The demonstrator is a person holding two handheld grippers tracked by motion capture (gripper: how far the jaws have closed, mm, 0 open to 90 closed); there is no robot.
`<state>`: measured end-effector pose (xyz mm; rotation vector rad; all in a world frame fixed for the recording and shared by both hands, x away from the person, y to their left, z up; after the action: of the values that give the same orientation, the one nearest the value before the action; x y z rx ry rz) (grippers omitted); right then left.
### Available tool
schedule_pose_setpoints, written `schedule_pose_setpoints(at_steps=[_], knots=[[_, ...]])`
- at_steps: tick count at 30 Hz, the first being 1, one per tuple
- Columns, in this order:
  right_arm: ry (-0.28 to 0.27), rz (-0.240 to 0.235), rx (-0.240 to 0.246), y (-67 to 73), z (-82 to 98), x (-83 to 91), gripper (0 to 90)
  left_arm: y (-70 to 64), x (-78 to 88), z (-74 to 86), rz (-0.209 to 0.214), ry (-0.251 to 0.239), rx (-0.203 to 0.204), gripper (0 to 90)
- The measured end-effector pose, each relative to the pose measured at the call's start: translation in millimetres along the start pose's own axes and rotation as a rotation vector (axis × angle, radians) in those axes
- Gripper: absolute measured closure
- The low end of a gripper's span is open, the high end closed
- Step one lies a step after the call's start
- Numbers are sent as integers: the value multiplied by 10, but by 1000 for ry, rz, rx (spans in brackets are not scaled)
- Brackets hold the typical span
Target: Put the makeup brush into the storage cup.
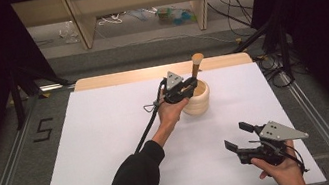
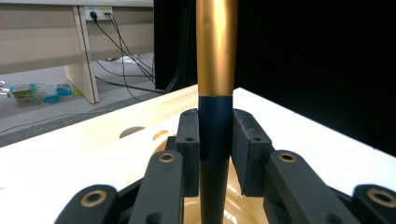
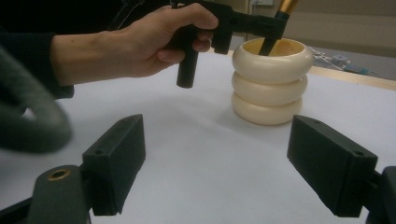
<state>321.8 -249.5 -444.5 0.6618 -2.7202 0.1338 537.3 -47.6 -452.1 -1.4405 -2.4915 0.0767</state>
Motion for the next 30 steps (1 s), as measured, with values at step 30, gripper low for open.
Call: schedule_pose_setpoints(at_steps=[30], knots=[[-33, -10, -21, 19, 1, -30, 204, 31, 383, -209, 31, -3, 5, 477]])
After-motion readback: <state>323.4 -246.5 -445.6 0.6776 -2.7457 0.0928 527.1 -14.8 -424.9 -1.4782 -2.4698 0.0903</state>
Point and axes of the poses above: each handheld gripper's, and its own axes: x roughly backward along the jaws, z roughly out of its underside, y roughly to its left, the point moved 3 cm from there along -x, roughly forward along the jaws, and after that the axes turned 14 degrees about z, right-handed, at the moved point
